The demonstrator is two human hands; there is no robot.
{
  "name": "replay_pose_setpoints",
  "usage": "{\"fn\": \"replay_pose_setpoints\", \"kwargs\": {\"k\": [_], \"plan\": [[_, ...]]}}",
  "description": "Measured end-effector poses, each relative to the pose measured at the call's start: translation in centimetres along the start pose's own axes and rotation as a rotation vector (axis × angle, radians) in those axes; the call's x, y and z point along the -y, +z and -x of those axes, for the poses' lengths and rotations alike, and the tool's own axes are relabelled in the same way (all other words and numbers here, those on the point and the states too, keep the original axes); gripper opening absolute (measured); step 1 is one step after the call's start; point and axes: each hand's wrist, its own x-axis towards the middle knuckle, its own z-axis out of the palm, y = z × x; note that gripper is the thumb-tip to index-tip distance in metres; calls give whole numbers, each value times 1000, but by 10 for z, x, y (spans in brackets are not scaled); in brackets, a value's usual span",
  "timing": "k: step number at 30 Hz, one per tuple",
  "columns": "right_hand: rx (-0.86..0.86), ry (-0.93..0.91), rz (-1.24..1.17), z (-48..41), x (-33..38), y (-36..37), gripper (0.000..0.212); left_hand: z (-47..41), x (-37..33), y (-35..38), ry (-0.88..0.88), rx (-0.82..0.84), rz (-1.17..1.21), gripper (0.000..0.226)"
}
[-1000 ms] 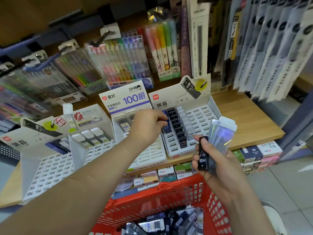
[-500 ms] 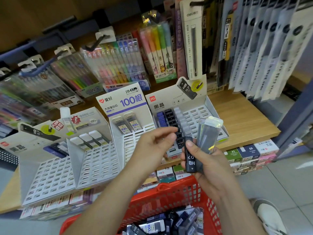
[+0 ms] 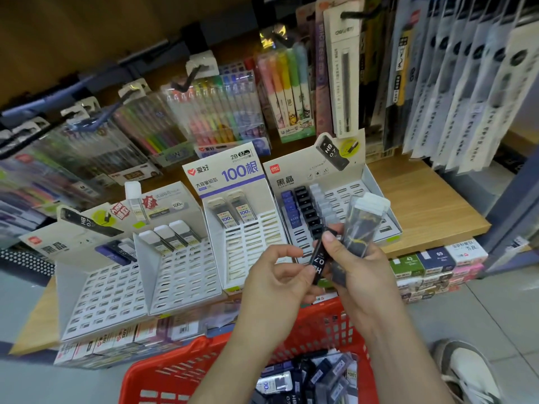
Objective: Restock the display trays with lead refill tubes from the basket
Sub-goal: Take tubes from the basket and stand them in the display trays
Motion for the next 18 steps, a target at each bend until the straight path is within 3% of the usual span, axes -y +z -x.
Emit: {"fn": "replay_pose_setpoints", "kwargs": {"k": [4,9,14,18], "plan": [[-3,-3,44,-2,5,-11,10,-2,-2,-4,-4,-75,80,11],[12,10,239,0,17,-29,28,-8,-8,-9,28,-173,110,16],[-208,38,52,-3,19,-42,14,-22,-16,-17,178,-271,-37,23],[-261,10,1,-5,20,-42,15,-33,-17,-13,249,-302,-195,25]]}}
